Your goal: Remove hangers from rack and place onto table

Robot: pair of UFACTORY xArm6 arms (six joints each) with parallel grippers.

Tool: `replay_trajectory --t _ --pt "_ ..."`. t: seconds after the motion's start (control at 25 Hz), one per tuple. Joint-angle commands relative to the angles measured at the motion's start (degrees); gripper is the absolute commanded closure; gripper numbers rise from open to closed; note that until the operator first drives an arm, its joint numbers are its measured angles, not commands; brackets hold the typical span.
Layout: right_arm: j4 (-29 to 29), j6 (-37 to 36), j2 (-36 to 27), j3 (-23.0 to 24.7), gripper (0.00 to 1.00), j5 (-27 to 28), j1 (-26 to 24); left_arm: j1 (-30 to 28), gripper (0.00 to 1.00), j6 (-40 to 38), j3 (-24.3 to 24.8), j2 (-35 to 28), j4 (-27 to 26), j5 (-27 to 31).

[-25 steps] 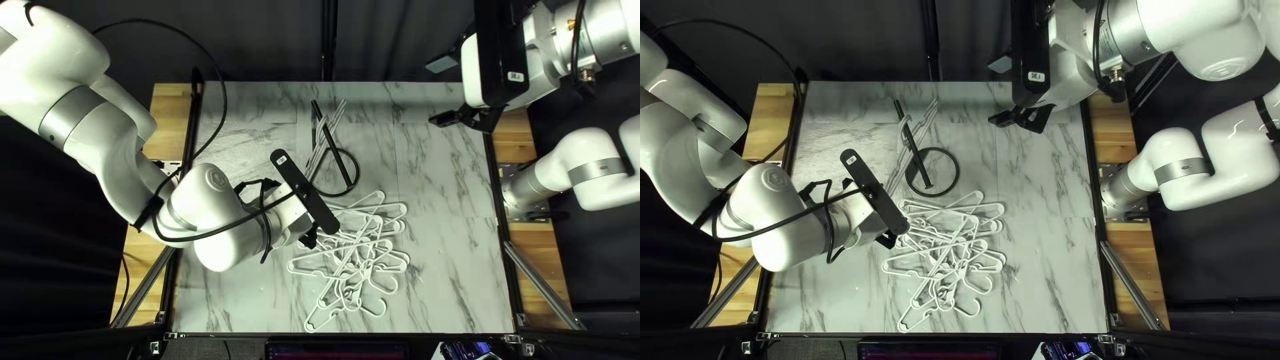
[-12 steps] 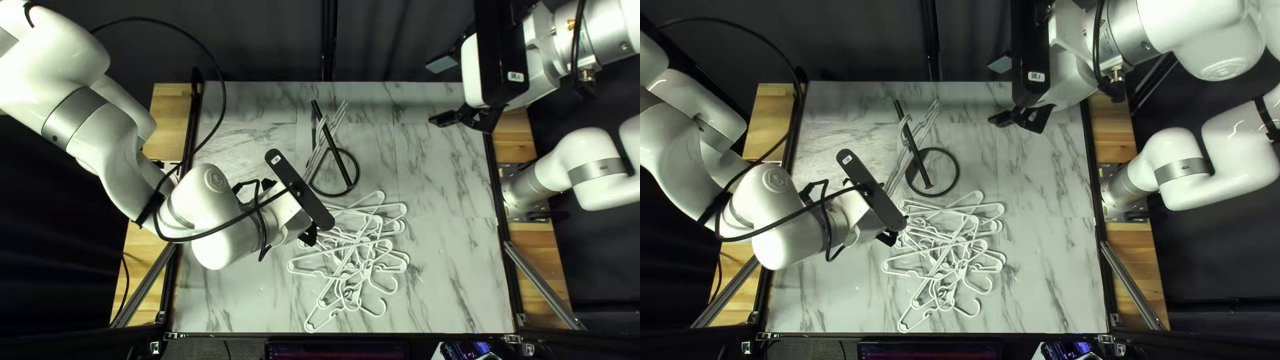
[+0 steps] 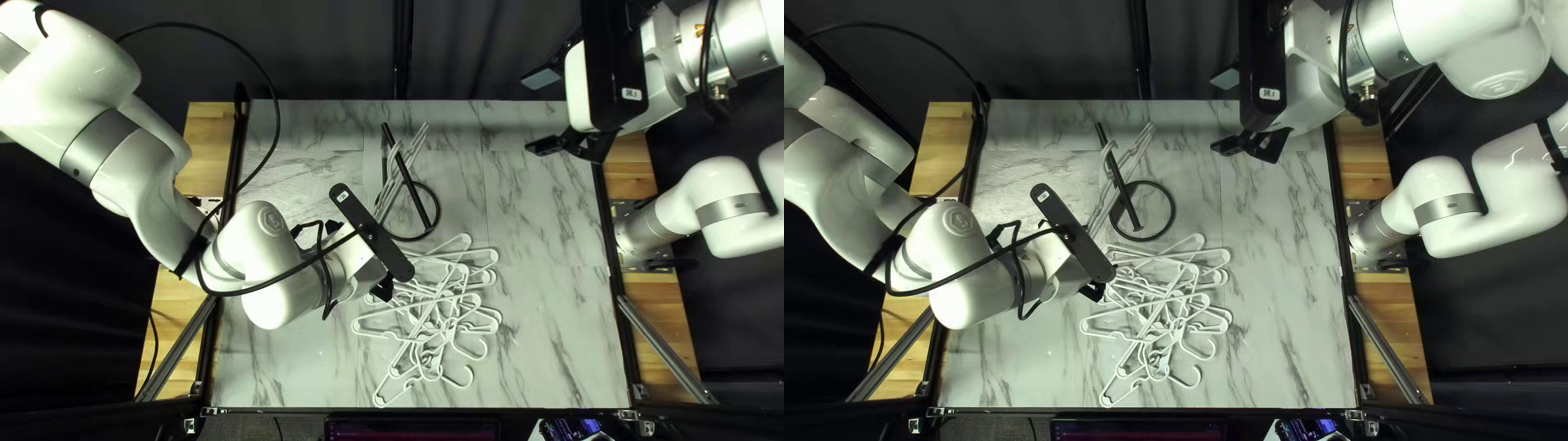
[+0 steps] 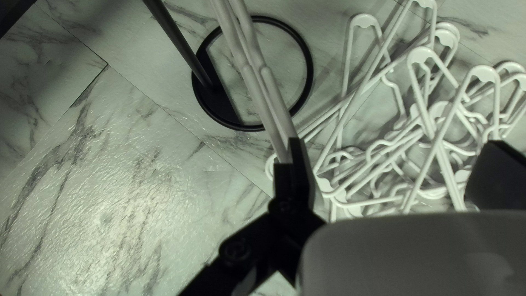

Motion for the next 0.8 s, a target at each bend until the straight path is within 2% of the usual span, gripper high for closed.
replay_trajectory --t 0.04,0.8 --pt "0.0 0.0 0.0 0.0 0.0 0.0 0.0 0.1 0.0 -0.55 0.28 0.0 0.28 -0.35" --pt "0.0 0.0 0.0 0.0 0.0 0.0 0.0 0.87 0.0 -3.64 1.93 0.3 1.61 -0.76"
